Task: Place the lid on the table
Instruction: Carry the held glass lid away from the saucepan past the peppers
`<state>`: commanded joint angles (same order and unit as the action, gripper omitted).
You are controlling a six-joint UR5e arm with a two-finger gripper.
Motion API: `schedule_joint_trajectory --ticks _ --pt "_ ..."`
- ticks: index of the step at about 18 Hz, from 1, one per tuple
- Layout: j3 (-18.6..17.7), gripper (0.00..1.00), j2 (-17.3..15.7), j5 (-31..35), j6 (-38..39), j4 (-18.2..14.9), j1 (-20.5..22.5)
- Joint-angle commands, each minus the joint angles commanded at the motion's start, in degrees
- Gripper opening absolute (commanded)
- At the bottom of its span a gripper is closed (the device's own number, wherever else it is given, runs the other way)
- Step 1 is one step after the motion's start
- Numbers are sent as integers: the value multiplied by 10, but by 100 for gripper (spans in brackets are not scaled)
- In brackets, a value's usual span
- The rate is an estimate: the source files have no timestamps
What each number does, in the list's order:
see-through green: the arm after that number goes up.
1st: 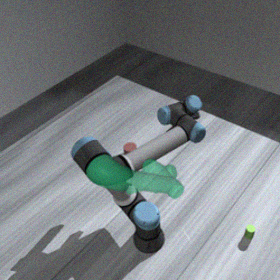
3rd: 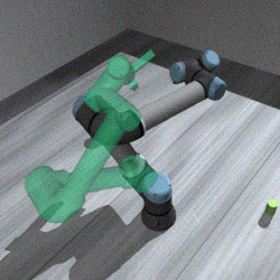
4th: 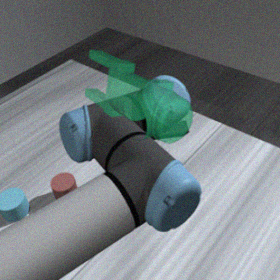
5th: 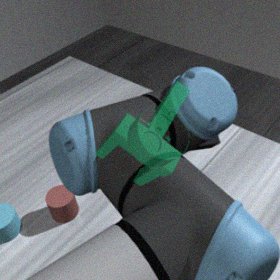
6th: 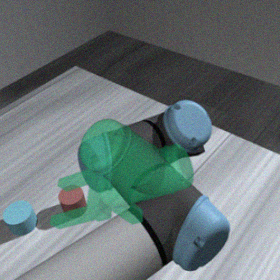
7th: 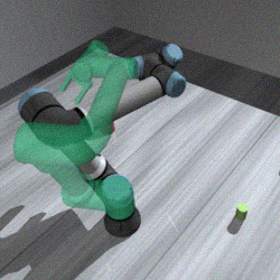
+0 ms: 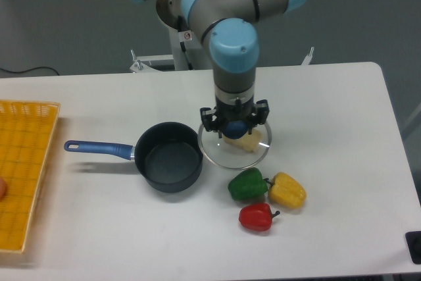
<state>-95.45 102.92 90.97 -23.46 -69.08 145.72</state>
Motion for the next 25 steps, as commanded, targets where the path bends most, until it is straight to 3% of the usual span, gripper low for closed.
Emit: schedule_joint_trajectory --ticks 18,25 --pt "32 62 59 -8 -190 9 113" --pt "41 63 94 -9 -232 42 134"
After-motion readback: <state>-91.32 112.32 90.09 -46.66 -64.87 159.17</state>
